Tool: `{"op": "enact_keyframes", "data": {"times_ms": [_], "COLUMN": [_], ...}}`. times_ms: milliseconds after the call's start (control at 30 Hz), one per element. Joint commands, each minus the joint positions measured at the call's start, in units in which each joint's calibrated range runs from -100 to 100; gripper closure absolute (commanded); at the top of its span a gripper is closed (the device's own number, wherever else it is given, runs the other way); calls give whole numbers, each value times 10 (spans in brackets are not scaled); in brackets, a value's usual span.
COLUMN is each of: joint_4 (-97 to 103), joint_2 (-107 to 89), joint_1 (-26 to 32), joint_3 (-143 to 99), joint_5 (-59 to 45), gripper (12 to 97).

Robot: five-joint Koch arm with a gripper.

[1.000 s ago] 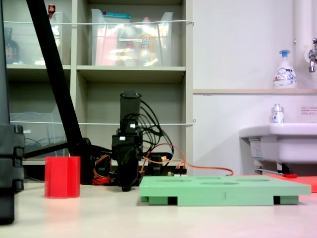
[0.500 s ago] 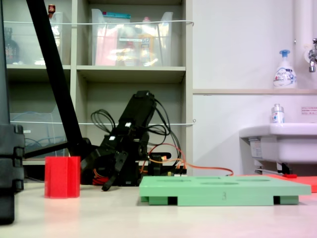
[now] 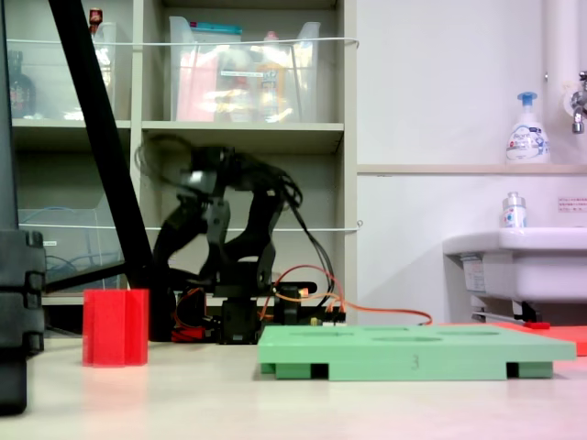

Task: Put the cross columnar block into the corresponding hole

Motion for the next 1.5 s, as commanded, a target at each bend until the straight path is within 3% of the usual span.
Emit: {"op": "enact_keyframes", "data": {"times_ms": [0,133,533,1100,1467], "joint_4": [-102,-147,-203,-200,-199], "joint_2": [81,187,548,920,1016], "joint_1": [1,3,6,-12,-12], "joint_3": [104,229,456,640,688], "joint_5": [-2,-6,-16,-27,-30], "gripper": [703,690,274,265,266]}}
